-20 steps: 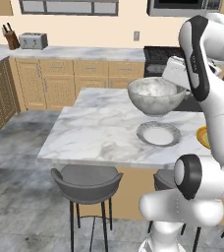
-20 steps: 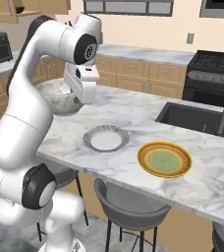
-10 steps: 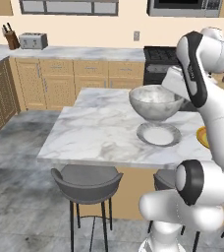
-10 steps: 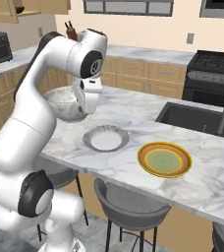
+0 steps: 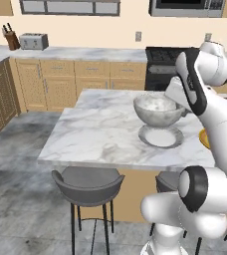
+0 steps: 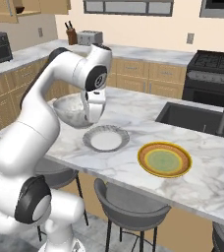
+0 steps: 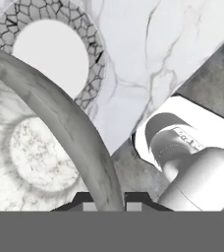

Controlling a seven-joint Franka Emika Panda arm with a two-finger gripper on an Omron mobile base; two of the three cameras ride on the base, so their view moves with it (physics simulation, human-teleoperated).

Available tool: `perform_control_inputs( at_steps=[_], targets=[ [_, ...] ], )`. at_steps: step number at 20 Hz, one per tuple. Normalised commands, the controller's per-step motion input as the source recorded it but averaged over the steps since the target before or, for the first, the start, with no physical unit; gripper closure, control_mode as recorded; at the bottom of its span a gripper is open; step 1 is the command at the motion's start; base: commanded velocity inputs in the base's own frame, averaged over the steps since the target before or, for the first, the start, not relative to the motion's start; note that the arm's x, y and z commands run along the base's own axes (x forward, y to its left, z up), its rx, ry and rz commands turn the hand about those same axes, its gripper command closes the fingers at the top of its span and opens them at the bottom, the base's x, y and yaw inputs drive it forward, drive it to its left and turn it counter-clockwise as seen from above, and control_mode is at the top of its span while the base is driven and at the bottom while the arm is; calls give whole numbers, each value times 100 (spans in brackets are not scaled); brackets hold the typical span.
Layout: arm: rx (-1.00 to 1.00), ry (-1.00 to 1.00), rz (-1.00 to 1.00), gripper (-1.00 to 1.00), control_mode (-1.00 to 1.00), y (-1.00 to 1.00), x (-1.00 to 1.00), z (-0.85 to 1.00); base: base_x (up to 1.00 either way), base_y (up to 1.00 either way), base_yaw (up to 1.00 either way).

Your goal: Move the bowls from the cabinet to the plates on the dining table.

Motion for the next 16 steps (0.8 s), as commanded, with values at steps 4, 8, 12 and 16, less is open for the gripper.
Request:
perform_control_inputs(
  at_steps=[4,8,12,16],
  targets=[
    [-2,2,-8,100,-100,-13,28,-24,0,0,0],
    [-1,3,-8,100,-100,-14,29,-18,0,0,0],
    [0,0,-11,100,-100,-9,31,-14,0,0,0],
    [0,0,-10,100,-100,-11,26,-16,0,0,0]
  ],
)
